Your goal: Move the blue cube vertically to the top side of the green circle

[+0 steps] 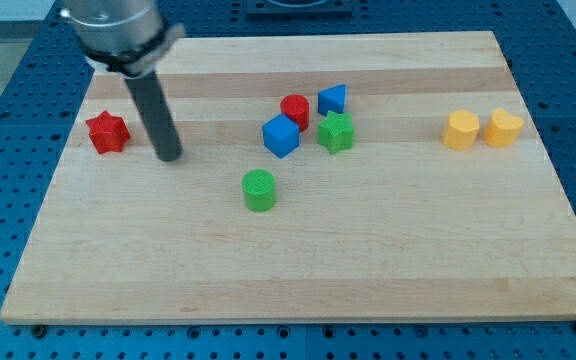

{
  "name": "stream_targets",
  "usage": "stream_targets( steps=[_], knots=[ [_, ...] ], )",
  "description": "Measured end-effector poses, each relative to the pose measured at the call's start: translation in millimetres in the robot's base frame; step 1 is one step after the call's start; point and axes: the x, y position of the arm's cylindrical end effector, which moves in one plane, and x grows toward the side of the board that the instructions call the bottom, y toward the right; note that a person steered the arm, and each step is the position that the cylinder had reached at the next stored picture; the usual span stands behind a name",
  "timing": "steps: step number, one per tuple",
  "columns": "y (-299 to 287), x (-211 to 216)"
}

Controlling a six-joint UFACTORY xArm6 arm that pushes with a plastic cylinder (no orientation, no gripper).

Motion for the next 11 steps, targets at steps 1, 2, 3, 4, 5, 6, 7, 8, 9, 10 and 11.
stream_targets(
  steps=[1, 2, 3, 4, 5, 6, 7, 8, 9, 10, 11],
  knots=[
    [55, 4],
    [104, 6],
    [140, 19],
    [157, 14],
    [157, -7],
    [157, -19],
    [152, -21],
    [137, -21],
    [133, -25],
    [133, -37],
    [120, -40]
  ],
)
